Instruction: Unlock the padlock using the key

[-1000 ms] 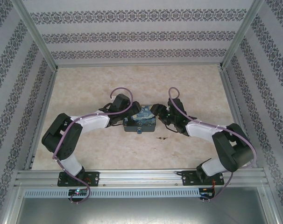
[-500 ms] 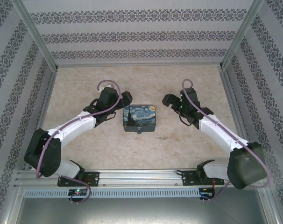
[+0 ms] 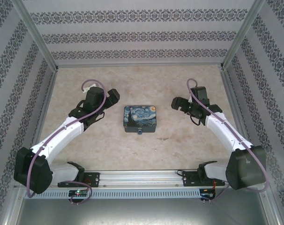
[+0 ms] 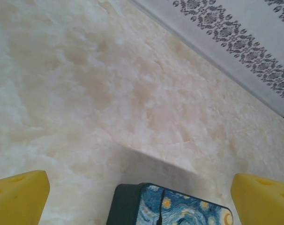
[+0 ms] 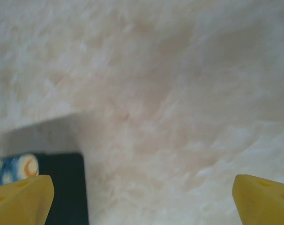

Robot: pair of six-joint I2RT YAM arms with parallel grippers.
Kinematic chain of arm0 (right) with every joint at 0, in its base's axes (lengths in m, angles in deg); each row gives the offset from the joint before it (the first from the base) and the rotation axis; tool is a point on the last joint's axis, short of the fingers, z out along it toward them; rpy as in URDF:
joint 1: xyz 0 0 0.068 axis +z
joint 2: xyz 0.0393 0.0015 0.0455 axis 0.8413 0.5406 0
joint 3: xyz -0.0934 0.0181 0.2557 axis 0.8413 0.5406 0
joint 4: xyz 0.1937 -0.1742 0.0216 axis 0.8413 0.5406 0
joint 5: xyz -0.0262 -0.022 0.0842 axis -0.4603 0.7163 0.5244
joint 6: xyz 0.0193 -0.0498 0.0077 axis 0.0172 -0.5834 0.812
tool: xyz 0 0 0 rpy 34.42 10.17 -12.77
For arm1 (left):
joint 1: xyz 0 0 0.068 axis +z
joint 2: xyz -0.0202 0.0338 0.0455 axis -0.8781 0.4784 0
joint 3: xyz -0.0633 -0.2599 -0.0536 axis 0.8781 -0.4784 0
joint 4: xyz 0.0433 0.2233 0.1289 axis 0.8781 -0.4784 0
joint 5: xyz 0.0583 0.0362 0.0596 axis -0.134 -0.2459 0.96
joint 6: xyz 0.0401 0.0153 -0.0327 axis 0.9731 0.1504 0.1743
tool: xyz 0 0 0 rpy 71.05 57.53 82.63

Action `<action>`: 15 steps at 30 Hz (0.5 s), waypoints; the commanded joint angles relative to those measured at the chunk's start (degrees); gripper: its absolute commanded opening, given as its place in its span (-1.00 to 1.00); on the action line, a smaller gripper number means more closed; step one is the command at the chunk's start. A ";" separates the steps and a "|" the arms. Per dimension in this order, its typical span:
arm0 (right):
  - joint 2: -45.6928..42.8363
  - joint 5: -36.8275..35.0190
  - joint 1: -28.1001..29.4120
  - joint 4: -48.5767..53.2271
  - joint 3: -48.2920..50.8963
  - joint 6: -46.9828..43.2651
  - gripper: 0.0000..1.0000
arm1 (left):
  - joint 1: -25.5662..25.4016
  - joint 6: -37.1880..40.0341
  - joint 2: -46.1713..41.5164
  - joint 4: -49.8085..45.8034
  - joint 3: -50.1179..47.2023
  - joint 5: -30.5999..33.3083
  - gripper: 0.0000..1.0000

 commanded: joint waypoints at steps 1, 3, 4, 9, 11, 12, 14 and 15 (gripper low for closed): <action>0.49 10.19 1.26 -1.91 4.56 -2.06 0.82 | 0.58 1.60 -1.53 -5.84 -0.82 -2.23 0.99; -0.22 10.86 3.15 -4.01 7.96 -1.81 0.69 | 0.56 1.45 -2.80 -6.42 -2.01 -2.39 0.99; -0.58 10.67 4.34 -5.22 9.64 -1.41 0.62 | 0.56 1.21 -3.54 -6.47 -2.71 -2.72 0.99; 0.25 8.93 10.30 -8.92 14.02 -0.65 0.39 | 0.59 0.46 -5.96 -5.44 -5.39 -4.45 0.99; 1.05 7.41 12.85 -9.14 14.62 -1.28 0.32 | 0.58 0.19 -6.05 -5.32 -5.78 -5.12 0.99; 1.36 6.80 13.79 -9.36 14.83 -1.51 0.31 | 0.60 0.15 -6.08 -5.24 -5.92 -5.30 0.99; 2.25 5.89 15.52 -9.99 15.02 -1.92 0.29 | 0.63 -0.09 -6.03 -4.64 -6.38 -5.65 0.99; 2.69 5.68 16.07 -10.25 14.95 -2.05 0.28 | 0.56 -0.28 -5.88 -4.16 -6.69 -5.92 0.99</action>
